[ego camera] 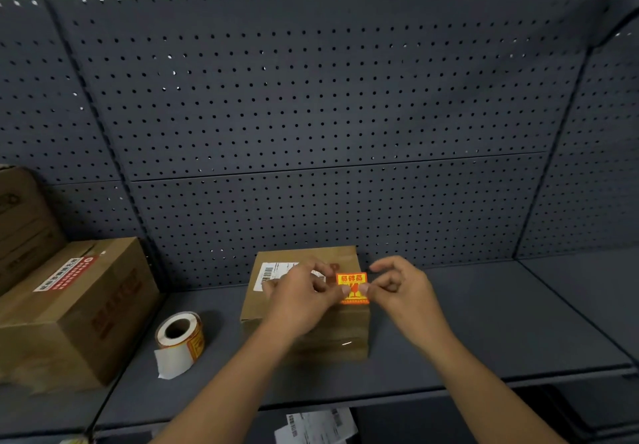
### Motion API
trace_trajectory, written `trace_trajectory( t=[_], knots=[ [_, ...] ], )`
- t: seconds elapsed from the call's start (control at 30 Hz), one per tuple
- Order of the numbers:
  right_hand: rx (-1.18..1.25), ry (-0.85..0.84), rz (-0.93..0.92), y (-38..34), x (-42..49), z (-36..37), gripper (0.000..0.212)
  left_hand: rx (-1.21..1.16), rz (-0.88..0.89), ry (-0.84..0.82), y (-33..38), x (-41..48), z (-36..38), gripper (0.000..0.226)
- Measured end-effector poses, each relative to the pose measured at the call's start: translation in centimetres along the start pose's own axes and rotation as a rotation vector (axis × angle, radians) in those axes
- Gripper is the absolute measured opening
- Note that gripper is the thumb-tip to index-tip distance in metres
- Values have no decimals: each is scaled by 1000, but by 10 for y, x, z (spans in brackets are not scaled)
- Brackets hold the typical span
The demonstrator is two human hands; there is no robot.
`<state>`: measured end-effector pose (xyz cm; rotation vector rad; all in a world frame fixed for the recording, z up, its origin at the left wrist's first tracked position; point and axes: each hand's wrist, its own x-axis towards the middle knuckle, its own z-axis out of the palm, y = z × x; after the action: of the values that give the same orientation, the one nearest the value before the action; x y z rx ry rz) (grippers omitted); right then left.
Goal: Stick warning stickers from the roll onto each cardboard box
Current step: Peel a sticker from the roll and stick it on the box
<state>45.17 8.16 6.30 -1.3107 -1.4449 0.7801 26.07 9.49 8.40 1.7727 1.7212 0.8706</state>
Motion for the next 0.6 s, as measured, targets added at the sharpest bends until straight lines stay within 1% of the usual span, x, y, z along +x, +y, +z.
trace_trajectory(
  t=[0.2,0.37,0.6],
  knots=[
    [-14,-26,27,4,1,7,27,-74,-65,-100,-14,5,1,33],
    [-16,-17,35,7,3,12,24,-80,-80,-99,-16,6,2,33],
    [-33,-19,35,10,3,13,21,-36,-51,-84,-21,8,8,29]
  ],
)
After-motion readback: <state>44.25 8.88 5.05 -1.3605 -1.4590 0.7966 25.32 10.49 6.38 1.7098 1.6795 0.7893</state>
